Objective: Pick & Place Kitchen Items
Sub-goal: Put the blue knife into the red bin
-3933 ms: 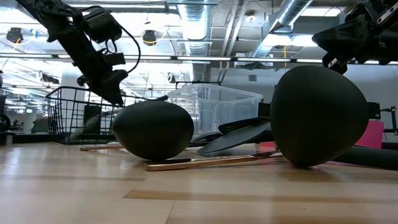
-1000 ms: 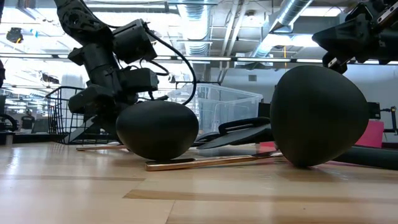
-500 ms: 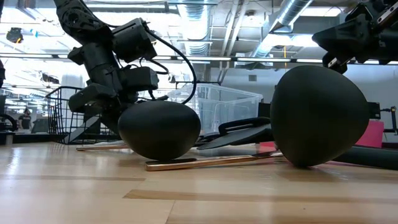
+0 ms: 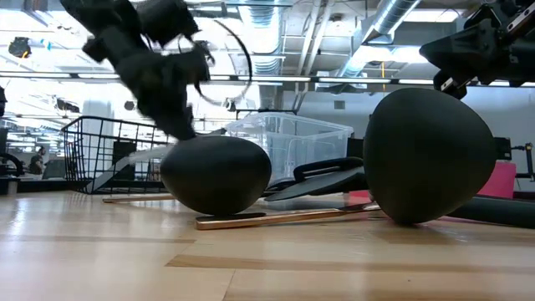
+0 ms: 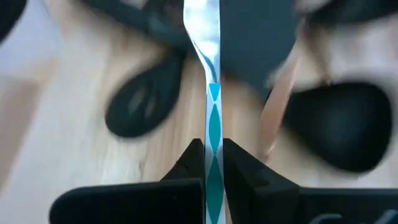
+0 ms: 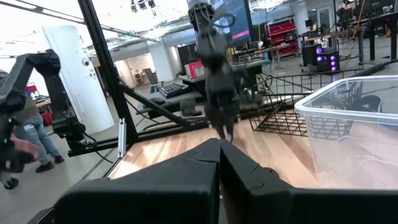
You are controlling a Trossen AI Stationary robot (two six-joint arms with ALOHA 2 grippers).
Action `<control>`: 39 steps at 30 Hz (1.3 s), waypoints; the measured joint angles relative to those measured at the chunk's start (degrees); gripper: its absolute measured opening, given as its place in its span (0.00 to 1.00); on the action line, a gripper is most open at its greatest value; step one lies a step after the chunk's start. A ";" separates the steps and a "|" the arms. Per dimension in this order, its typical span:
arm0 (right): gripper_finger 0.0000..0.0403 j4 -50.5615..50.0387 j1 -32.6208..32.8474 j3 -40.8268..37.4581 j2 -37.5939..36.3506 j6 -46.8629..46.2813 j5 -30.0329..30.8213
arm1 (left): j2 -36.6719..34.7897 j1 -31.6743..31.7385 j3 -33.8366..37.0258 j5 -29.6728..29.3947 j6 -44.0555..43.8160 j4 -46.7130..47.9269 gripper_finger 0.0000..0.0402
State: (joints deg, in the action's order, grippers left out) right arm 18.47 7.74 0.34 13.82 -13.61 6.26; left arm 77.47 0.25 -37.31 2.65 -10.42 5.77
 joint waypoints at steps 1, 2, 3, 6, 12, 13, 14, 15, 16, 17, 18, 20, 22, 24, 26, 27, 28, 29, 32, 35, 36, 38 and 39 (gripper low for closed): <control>0.00 -0.03 -0.01 0.00 0.02 0.00 0.00 | -2.02 0.00 -0.04 -0.79 -1.42 -0.82 0.02; 0.00 -0.03 0.00 0.00 0.02 0.00 0.02 | -4.03 0.00 -0.06 -1.72 -2.51 -1.36 0.02; 0.00 -0.03 -0.01 0.00 0.01 0.00 0.01 | -6.06 0.00 -0.06 -2.82 -3.60 -2.43 0.02; 0.00 -0.01 0.00 0.00 0.00 0.00 0.00 | -12.03 0.00 -0.08 -7.03 -5.53 -6.43 0.02; 0.00 0.21 -0.01 0.00 0.00 0.02 0.02 | -21.28 0.12 -0.21 -16.49 -6.53 -17.90 0.02; 0.00 0.25 -0.01 -0.01 0.02 0.00 0.06 | -22.45 0.27 -0.25 -17.56 -6.41 -18.93 0.02; 0.00 0.49 -0.01 0.00 0.02 0.00 0.16 | -23.42 0.61 -0.23 -18.30 -6.33 -19.29 0.02; 0.00 0.89 0.00 0.00 0.00 0.01 0.43 | -24.10 1.13 -0.23 -18.82 -6.44 -19.98 0.02; 0.00 1.41 0.00 0.00 0.02 0.02 1.05 | -24.67 1.64 -0.23 -19.16 -6.81 -20.07 0.02; 0.00 2.39 -0.03 0.00 0.02 0.00 1.43 | -25.01 2.11 -0.21 -19.74 -7.86 -20.05 0.02; 0.00 3.70 -0.01 0.00 0.02 0.02 1.53 | -25.20 2.66 -0.21 -19.82 -8.72 -20.34 0.02; 0.00 6.28 -0.03 0.00 0.00 0.02 1.53 | -25.19 3.45 -0.55 -19.71 -10.56 -20.74 0.02; 0.00 8.33 -0.03 0.02 0.00 0.02 1.64 | -24.47 4.07 -1.89 -19.06 -10.90 -20.84 0.02; 0.00 8.31 -0.01 0.27 0.00 0.02 2.54 | -23.15 4.48 -3.63 -18.77 -10.90 -21.01 0.02; 0.00 7.93 -0.03 0.85 0.04 0.02 3.29 | -21.42 4.98 -5.59 -18.75 -10.90 -20.85 0.02; 0.00 8.13 -0.03 1.26 0.04 0.02 3.91 | -20.27 5.15 -6.84 -18.73 -10.90 -21.02 0.02; 0.00 8.38 -0.01 1.56 -0.01 0.02 4.49 | -19.11 5.33 -8.12 -18.73 -10.90 -21.04 0.02; 0.00 8.32 -0.01 1.81 0.00 0.02 5.03 | -17.77 5.54 -9.38 -18.73 -10.89 -20.98 0.02; 0.00 8.03 -0.07 2.94 0.03 0.02 6.18 | -13.52 5.92 -13.29 -18.73 -8.84 -21.01 0.02; 0.00 8.14 -0.36 3.95 0.02 0.02 7.30 | -9.06 6.54 -16.81 -18.78 -5.82 -20.99 0.02; 0.00 7.64 -0.38 4.28 0.02 0.02 7.72 | -7.62 6.85 -17.93 -18.76 -5.04 -21.16 0.02; 0.00 6.68 -0.38 5.11 0.02 0.02 8.59 | -4.97 7.60 -19.58 -18.81 -4.26 -20.98 0.02; 0.00 6.16 -0.38 5.42 0.00 0.02 8.98 | -3.72 8.02 -20.42 -18.76 -3.55 -21.18 0.02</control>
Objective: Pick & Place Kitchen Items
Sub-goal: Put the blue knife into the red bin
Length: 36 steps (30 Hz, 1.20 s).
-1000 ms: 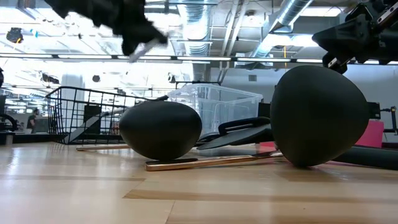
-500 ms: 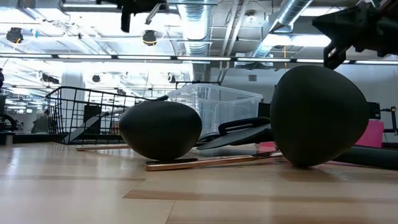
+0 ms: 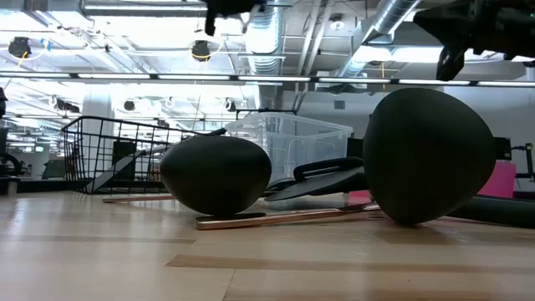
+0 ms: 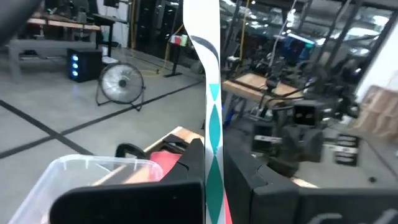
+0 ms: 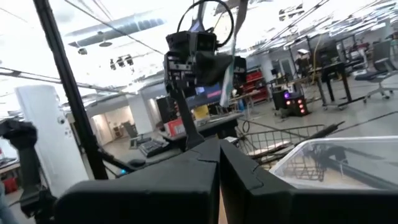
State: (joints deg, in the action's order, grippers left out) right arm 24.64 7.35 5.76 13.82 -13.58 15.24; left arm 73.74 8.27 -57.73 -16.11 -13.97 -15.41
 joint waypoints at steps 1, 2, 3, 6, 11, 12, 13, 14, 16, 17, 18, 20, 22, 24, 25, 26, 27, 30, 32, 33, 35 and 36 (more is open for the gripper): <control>0.00 -0.77 0.00 0.20 0.00 0.00 0.16 | 1.03 0.43 -0.55 -0.06 0.46 0.31 0.02; 0.00 -1.32 0.00 0.28 0.02 0.00 0.31 | 2.28 0.88 -1.34 -0.11 1.43 0.28 0.02; 0.00 -1.78 0.00 0.28 0.02 0.00 0.35 | 3.38 1.35 -2.13 -0.12 2.49 -0.04 0.02; 0.00 -1.94 0.00 0.36 0.02 -0.01 0.52 | 6.23 2.73 -3.86 -0.13 5.24 -0.13 0.02; 0.00 -1.94 0.00 0.39 0.02 -0.02 1.09 | 10.62 5.34 -5.01 -0.13 6.68 -0.21 0.02; 0.00 -1.92 0.00 0.39 0.02 -0.02 1.29 | 11.48 5.90 -4.99 -0.13 6.68 0.00 0.02; 0.00 -1.91 0.00 0.39 0.02 -0.02 1.35 | 12.38 6.36 -4.95 -0.14 6.68 0.04 0.02; 0.00 -1.93 0.00 0.39 0.02 -0.02 1.36 | 13.22 6.82 -4.95 -0.07 6.68 -0.10 0.02; 0.00 -1.91 0.00 0.41 0.02 -0.02 1.36 | 15.06 7.59 -4.97 0.38 6.67 -0.41 0.02; 0.00 -1.93 0.00 0.41 0.02 -0.02 1.36 | 15.86 8.00 -4.97 0.88 6.66 -0.32 0.02; 0.00 -1.92 0.00 0.41 0.02 -0.02 1.36 | 16.65 8.21 -4.96 1.29 6.66 -0.26 0.02; 0.00 -1.91 0.00 0.41 0.02 -0.02 1.60 | 17.69 8.37 -4.95 2.11 6.33 -0.25 0.02; 0.00 -1.92 0.00 0.41 0.02 -0.02 2.01 | 18.09 8.29 -4.95 2.86 6.26 -0.51 0.02; 0.00 -1.91 0.00 0.41 0.02 -0.02 2.85 | 18.07 7.95 -4.95 2.99 6.26 -0.77 0.02; 0.00 -1.91 0.00 0.41 0.02 -0.02 3.10 | 17.84 7.75 -4.95 2.99 6.26 -0.83 0.02; 0.00 -1.91 0.00 0.41 0.02 -0.02 3.33 | 17.51 7.54 -4.95 3.00 6.26 -0.72 0.02; 0.00 -1.91 0.00 0.44 0.02 -0.02 3.74 | 17.12 7.33 -5.02 2.99 6.26 -0.90 0.02; 0.00 -1.64 0.00 0.48 0.02 -0.02 6.85 | 15.88 6.66 -6.28 2.99 6.51 -1.04 0.02; 0.00 -2.13 0.00 1.11 0.02 -0.02 9.93 | 15.43 6.25 -6.94 3.39 7.63 -0.99 0.02; 0.00 -2.57 -0.02 1.69 0.02 -0.02 11.49 | 15.45 6.12 -7.27 3.74 7.96 -1.05 0.02; 0.00 -3.70 -0.29 3.24 0.25 0.20 14.20 | 15.47 5.88 -7.33 4.60 7.95 -0.97 0.02; 0.00 -4.46 -0.76 4.29 1.11 0.40 15.12 | 15.49 5.88 -7.33 5.22 7.88 -0.98 0.02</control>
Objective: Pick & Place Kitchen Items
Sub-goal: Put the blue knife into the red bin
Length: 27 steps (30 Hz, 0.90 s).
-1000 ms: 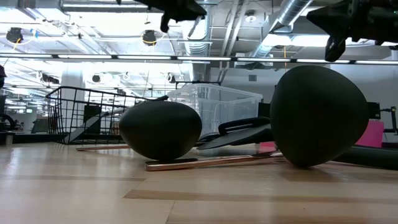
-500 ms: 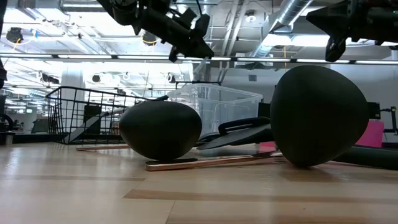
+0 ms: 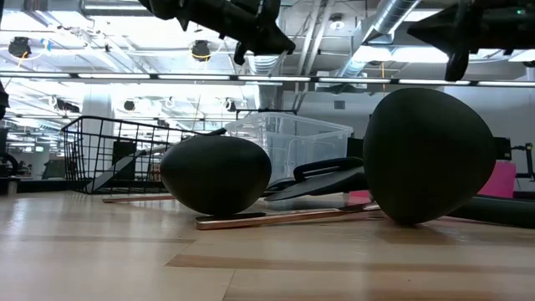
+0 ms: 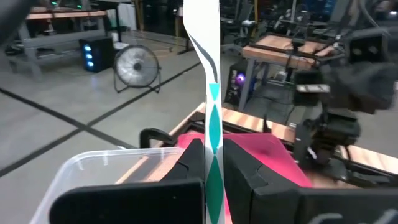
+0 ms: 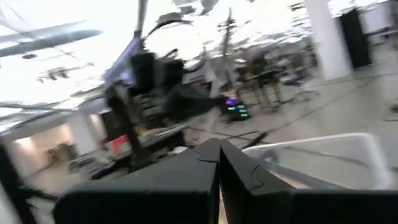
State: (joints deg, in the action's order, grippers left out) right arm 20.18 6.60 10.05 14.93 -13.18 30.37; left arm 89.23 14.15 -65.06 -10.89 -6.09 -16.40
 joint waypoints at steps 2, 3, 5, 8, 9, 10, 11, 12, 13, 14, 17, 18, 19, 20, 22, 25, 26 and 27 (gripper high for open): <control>0.00 -2.03 -1.33 1.76 2.56 -0.13 0.13 | 0.00 0.00 0.00 1.77 -0.10 -0.03 0.02; 0.00 -2.50 -2.08 2.63 4.01 -0.67 0.04 | 0.00 0.00 0.00 2.87 -0.12 -0.12 0.02; 0.00 -2.16 -3.49 5.19 7.28 -2.62 -0.28 | 0.01 0.00 0.00 5.39 -0.40 -0.61 0.02; 0.00 -2.11 -5.35 9.37 13.53 -3.75 -0.41 | 0.02 0.00 0.00 9.12 -2.13 -1.78 0.02; 0.00 -2.38 -5.79 10.84 15.74 -3.51 -0.65 | 0.02 0.00 0.00 10.49 -2.90 -2.22 0.02; 0.00 -2.42 -6.20 12.56 18.03 -2.71 -1.48 | 0.02 0.00 0.00 11.98 -3.21 -2.67 0.02; 0.00 -2.25 -6.61 14.37 20.31 -1.48 -2.64 | 0.02 0.00 0.00 13.44 -3.42 -3.16 0.02; 0.00 -1.99 -7.02 16.19 22.68 -0.01 -3.67 | 0.02 0.00 0.00 14.51 -3.49 -3.69 0.02; 0.00 -1.97 -7.32 17.93 24.86 1.38 -4.86 | 0.02 0.00 0.00 15.45 -3.55 -4.32 0.02; 0.00 -2.00 -7.54 19.58 27.06 2.98 -6.41 | -0.06 0.00 0.00 16.24 -3.62 -4.71 0.02; 0.05 -1.98 -7.64 24.41 33.33 8.74 -9.40 | -0.90 0.02 0.02 17.33 -3.66 -5.05 0.02; 0.07 -1.94 -7.64 25.78 34.93 10.96 -9.55 | -1.48 0.02 0.08 17.38 -3.64 -4.70 0.02; 0.11 -1.96 -7.59 27.18 36.54 13.11 -9.57 | -1.96 0.02 0.22 17.56 -3.63 -4.53 0.02; 0.14 -1.78 -7.59 28.50 38.01 14.91 -9.57 | -2.25 0.02 0.22 17.83 -3.34 -4.95 0.02; 0.21 -1.28 -7.62 30.75 40.47 17.11 -9.56 | -3.26 0.04 0.22 17.87 -3.30 -4.54 0.02; 0.33 1.08 -8.26 34.19 43.24 18.13 -9.65 | -4.73 0.04 0.21 17.86 -1.81 -4.75 0.02; 0.37 1.84 -8.65 35.28 44.03 18.13 -9.96 | -5.12 0.04 0.22 17.85 -1.38 -4.76 0.02; 0.42 2.20 -9.21 36.46 44.90 18.17 -10.90 | -5.53 0.04 0.21 17.87 -0.78 -4.70 0.02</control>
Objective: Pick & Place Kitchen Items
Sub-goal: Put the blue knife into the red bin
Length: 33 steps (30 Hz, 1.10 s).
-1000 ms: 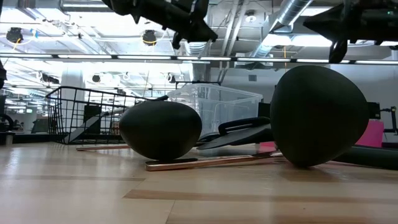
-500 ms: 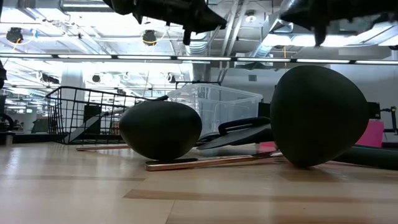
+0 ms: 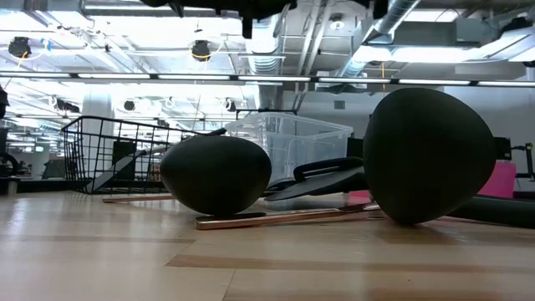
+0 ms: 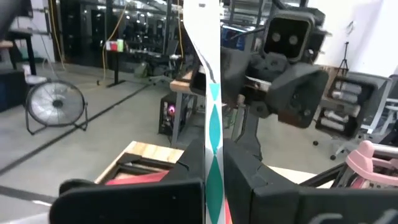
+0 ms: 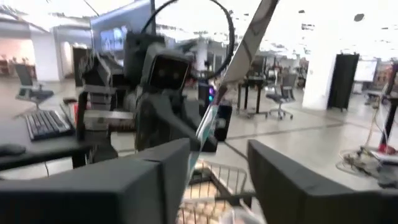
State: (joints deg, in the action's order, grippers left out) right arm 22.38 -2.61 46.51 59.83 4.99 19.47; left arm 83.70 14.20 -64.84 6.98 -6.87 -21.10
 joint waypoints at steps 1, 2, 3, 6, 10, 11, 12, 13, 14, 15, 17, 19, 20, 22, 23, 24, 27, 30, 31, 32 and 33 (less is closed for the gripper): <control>0.46 0.02 -0.64 1.05 0.91 0.10 -1.28 | -0.26 0.00 -0.02 0.00 0.46 -0.04 0.02; 0.51 -0.10 -1.39 2.08 1.86 0.07 -2.81 | -0.48 0.00 -0.02 -0.02 0.62 -0.12 0.02; 0.55 -0.10 -2.15 3.10 2.97 -0.26 -4.30 | -0.65 0.00 -0.02 0.00 0.63 0.05 0.02; 0.66 -0.28 -4.16 5.75 6.28 -2.62 -7.60 | -0.75 0.00 -0.02 -0.01 0.93 -0.04 0.02; 0.73 -0.25 -6.12 8.86 10.25 -4.88 -10.67 | -0.75 0.00 -0.02 0.00 1.07 0.02 0.02; 0.73 -0.05 -6.49 9.60 11.15 -4.96 -11.58 | -0.75 0.00 -0.02 0.00 1.15 0.04 0.02; 0.73 -0.07 -6.75 10.37 11.98 -5.04 -12.44 | -0.75 0.00 -0.02 0.00 1.71 0.05 0.02; 0.73 -0.07 -7.03 11.05 12.70 -5.10 -13.34 | -0.75 0.00 -0.02 0.00 2.22 0.05 0.02; 0.73 -0.10 -7.11 11.66 13.32 -5.45 -14.03 | -0.75 0.00 -0.02 0.00 2.64 0.02 0.02; 0.73 -0.10 -7.41 12.31 13.93 -5.82 -14.88 | -0.75 0.00 -0.02 0.00 3.06 0.03 0.02; 0.73 0.05 -7.75 13.43 15.04 -6.60 -16.08 | -0.75 0.00 -0.02 -0.01 3.28 0.04 0.02; 0.73 -0.09 -8.11 14.34 15.84 -7.01 -16.92 | -0.75 0.00 -0.02 0.00 3.28 0.04 0.02; 0.73 -0.15 -8.20 14.65 16.11 -7.01 -17.18 | -0.75 0.00 -0.02 0.00 3.28 0.06 0.02; 0.72 0.00 -8.45 15.42 16.46 -7.01 -18.13 | -0.75 0.00 -0.02 0.00 3.54 0.06 0.02; 0.72 -0.20 -8.57 15.52 16.39 -7.03 -18.17 | -0.75 0.00 -0.02 0.00 3.70 0.04 0.02; 0.72 -0.06 -8.70 15.79 16.39 -7.01 -18.19 | -0.75 0.00 -0.02 0.00 3.82 0.06 0.02; 0.71 -0.26 -8.81 15.86 16.38 -7.03 -18.21 | -0.75 0.00 -0.02 0.00 3.84 0.06 0.02; 0.68 -1.74 -8.83 15.86 16.39 -7.05 -18.21 | -0.75 0.00 -0.02 -0.02 3.97 0.06 0.02; 0.66 -2.35 -8.83 15.86 16.39 -7.26 -18.21 | -0.75 0.00 -0.02 0.00 4.06 0.06 0.02; 0.64 -3.19 -8.83 15.86 16.39 -7.66 -18.21 | -0.75 0.00 -0.02 0.00 4.08 0.04 0.02; 0.60 -3.95 -8.82 15.86 16.39 -8.13 -18.21 | -0.75 0.00 -0.02 0.00 4.08 0.04 0.02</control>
State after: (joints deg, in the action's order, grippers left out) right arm 18.43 -11.43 62.37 76.23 -3.15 1.26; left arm 82.96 14.20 -64.86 6.98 -2.79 -21.06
